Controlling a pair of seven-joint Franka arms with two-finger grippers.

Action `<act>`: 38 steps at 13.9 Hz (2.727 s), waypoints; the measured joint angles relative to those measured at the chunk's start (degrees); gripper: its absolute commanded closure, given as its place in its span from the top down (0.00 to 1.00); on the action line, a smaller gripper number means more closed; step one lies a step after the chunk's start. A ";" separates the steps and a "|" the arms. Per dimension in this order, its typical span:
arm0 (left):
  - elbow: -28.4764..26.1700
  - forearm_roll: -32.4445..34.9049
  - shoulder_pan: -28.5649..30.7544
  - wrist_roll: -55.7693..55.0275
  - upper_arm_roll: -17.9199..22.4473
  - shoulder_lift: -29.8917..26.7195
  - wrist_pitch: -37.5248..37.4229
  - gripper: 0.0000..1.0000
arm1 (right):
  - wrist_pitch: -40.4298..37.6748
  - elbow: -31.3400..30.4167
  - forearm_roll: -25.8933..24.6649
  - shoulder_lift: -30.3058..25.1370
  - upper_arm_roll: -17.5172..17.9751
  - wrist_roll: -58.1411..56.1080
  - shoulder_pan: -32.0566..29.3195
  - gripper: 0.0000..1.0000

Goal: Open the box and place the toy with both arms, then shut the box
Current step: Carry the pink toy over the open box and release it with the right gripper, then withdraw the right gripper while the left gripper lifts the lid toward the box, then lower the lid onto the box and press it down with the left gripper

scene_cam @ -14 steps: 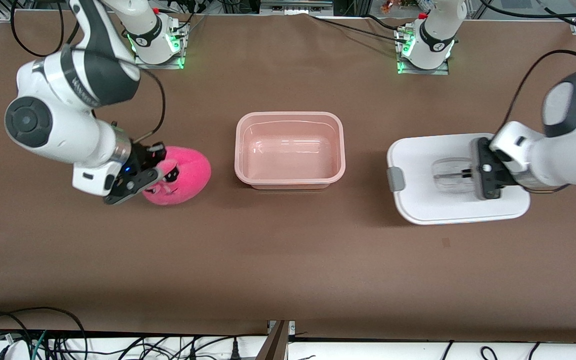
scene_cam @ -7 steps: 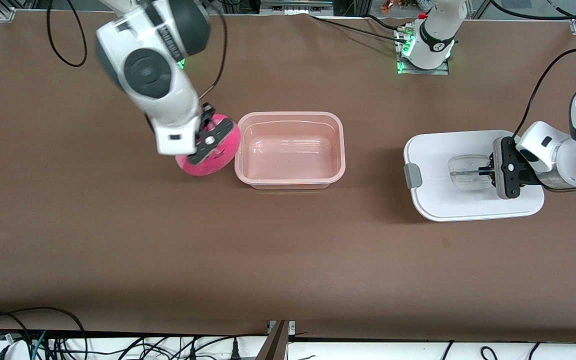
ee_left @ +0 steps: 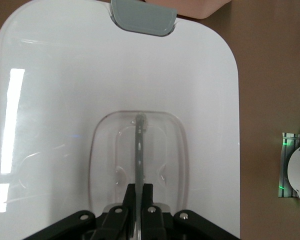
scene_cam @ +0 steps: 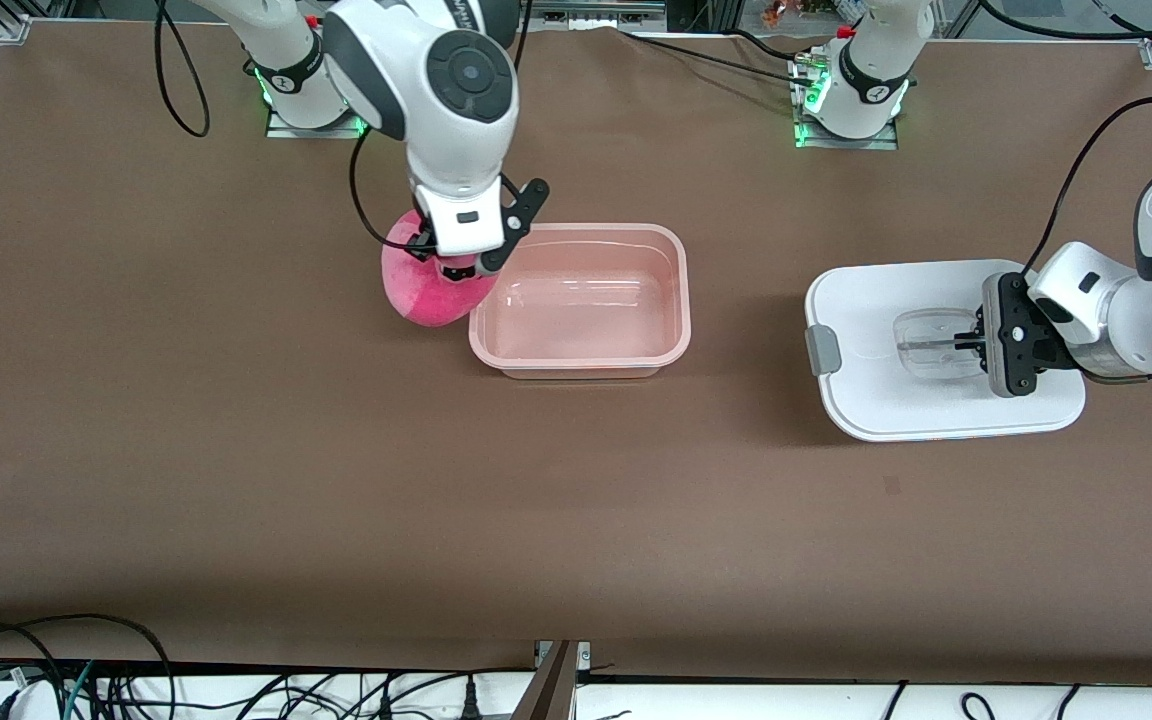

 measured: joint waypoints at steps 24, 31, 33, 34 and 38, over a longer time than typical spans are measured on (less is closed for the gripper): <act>-0.12 -0.65 -0.99 -2.02 -4.03 0.06 -0.48 0.03 | -0.93 21.11 -2.07 5.82 -2.13 22.63 0.00 1.00; -0.57 -4.04 -18.04 -22.77 -7.98 3.73 3.80 0.04 | -0.98 21.08 10.21 7.84 -2.36 20.92 -26.68 1.00; -0.66 -4.08 -22.65 -27.56 -8.01 6.03 7.57 0.05 | -0.99 20.70 10.21 8.33 -3.32 21.99 -26.69 1.00; -0.68 -4.09 -24.86 -29.32 -8.01 7.18 9.05 0.05 | -0.96 19.97 10.21 8.36 -4.01 22.28 -26.56 1.00; -0.47 -2.81 -36.98 -36.50 -5.02 10.21 15.07 0.04 | 2.57 15.32 10.08 5.70 -7.69 22.54 -26.21 1.00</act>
